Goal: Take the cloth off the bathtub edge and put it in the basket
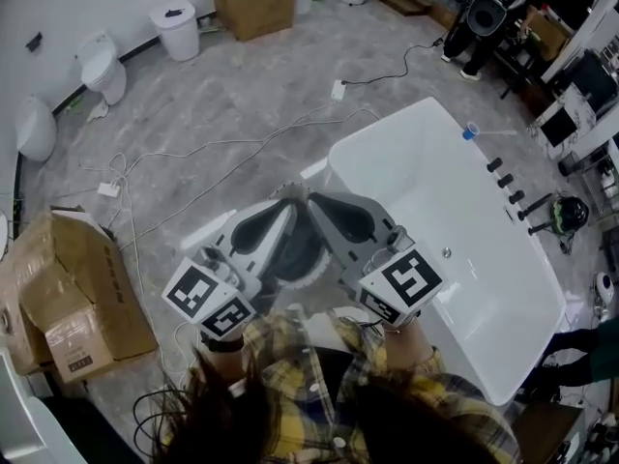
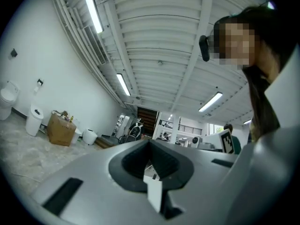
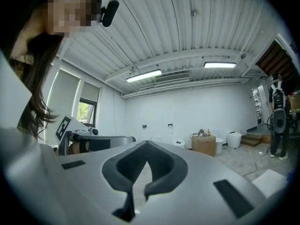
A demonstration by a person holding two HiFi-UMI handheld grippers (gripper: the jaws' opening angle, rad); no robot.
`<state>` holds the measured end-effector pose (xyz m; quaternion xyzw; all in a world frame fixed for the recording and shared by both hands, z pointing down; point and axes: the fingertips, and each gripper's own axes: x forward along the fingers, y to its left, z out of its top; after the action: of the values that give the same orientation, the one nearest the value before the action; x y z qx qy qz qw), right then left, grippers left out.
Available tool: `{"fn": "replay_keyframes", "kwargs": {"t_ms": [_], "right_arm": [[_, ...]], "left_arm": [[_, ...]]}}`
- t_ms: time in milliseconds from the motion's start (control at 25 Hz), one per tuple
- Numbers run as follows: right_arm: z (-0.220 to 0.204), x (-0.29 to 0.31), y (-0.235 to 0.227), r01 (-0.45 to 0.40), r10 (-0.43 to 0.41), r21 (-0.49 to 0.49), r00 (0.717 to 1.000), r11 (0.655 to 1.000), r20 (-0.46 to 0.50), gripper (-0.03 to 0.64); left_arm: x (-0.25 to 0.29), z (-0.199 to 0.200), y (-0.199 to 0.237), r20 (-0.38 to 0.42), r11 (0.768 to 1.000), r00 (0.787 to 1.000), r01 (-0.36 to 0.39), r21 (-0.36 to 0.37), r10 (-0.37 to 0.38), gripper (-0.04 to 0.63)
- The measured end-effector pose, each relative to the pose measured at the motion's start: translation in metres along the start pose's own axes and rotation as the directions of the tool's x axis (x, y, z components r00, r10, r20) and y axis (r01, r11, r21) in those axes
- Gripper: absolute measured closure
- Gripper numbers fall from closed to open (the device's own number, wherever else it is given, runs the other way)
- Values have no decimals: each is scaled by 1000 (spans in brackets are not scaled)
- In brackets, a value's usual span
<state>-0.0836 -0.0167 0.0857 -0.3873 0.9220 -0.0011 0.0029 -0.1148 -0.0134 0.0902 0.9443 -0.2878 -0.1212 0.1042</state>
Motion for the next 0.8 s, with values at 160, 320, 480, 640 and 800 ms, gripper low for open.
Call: {"fn": "replay_keyframes", "kwargs": {"t_ms": [160, 320, 480, 640, 800], "right_arm": [[1, -5, 4, 1, -1, 1, 1000, 1000, 6, 601], [3, -5, 7, 3, -3, 2, 1000, 1000, 11, 601], [2, -5, 10, -5, 5, 12, 1000, 1000, 18, 601], [5, -3, 9, -16, 15, 20, 1000, 1000, 18, 601], [2, 0, 10, -16, 16, 5, 1000, 1000, 2, 601]], "left_arm": [[-3, 1, -7, -14, 999, 1000, -5, 41, 5, 578], [-4, 1, -6, -24, 999, 1000, -1, 54, 3, 577], [-5, -3, -2, -38, 998, 999, -9, 61, 12, 577], [-4, -4, -1, -41, 999, 999, -10, 52, 12, 578], [-4, -3, 0, -37, 999, 999, -13, 51, 15, 578]]}}
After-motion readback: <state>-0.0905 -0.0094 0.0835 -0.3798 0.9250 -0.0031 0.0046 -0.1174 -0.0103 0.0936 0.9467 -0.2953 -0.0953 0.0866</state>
